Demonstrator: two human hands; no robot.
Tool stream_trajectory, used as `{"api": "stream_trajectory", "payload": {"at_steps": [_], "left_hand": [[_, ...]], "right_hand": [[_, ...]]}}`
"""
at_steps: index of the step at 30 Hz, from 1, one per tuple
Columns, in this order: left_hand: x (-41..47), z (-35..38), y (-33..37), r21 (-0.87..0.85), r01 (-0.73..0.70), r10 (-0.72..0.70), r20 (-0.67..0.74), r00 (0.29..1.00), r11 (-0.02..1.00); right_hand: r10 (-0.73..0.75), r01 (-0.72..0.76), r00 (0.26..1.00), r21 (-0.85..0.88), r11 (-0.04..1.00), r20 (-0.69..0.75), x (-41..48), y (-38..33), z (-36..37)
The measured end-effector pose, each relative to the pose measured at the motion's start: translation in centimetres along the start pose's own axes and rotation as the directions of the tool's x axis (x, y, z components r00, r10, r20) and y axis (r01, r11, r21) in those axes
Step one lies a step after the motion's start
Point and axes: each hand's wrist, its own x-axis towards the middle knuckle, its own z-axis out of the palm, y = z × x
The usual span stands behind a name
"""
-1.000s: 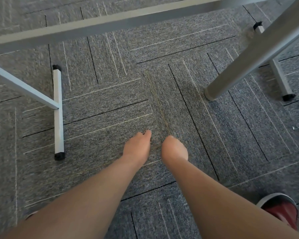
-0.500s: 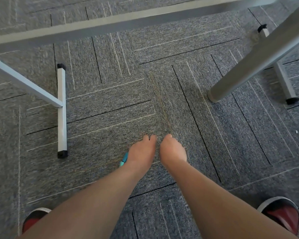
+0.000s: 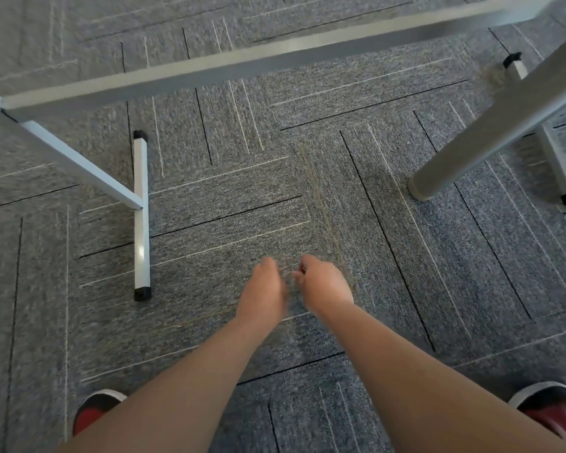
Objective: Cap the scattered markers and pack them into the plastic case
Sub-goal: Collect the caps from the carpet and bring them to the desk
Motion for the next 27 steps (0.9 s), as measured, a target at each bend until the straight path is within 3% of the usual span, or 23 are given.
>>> {"api": "stream_trajectory", "payload": {"at_steps": [4, 6, 11, 20, 27], "left_hand": [[-1.0, -1.0, -3.3, -0.046, 0.111, -0.113, -0.059, 0.992, 0.993], [-1.5, -1.3, -4.5, 0.009, 0.141, -0.140, -0.038, 0.989, 0.990], [-2.6, -1.9, -6.3, 0.060, 0.092, -0.095, 0.050, 0.994, 0.994], [-2.6, -0.6, -7.6, 0.130, 0.082, -0.099, 0.128, 0.987, 0.988], [-2.1, 0.3, -7.3, 0.166, 0.125, -0.147, 0.128, 0.981, 0.978]], "right_hand": [[-0.085, 0.095, 0.993, -0.127, 0.987, 0.085, -0.8, -2.2, 0.6], [-0.114, 0.134, 0.987, -0.196, 0.971, 0.110, -0.9, -3.2, 1.2], [-0.204, 0.246, 0.962, -0.253, 0.936, 0.183, -1.3, -4.7, 2.4], [-0.209, 0.297, 0.937, -0.321, 0.899, 0.281, -1.6, -5.8, 3.9], [-0.176, 0.264, 0.945, -0.331, 0.906, 0.275, -1.9, -6.0, 4.4]]}}
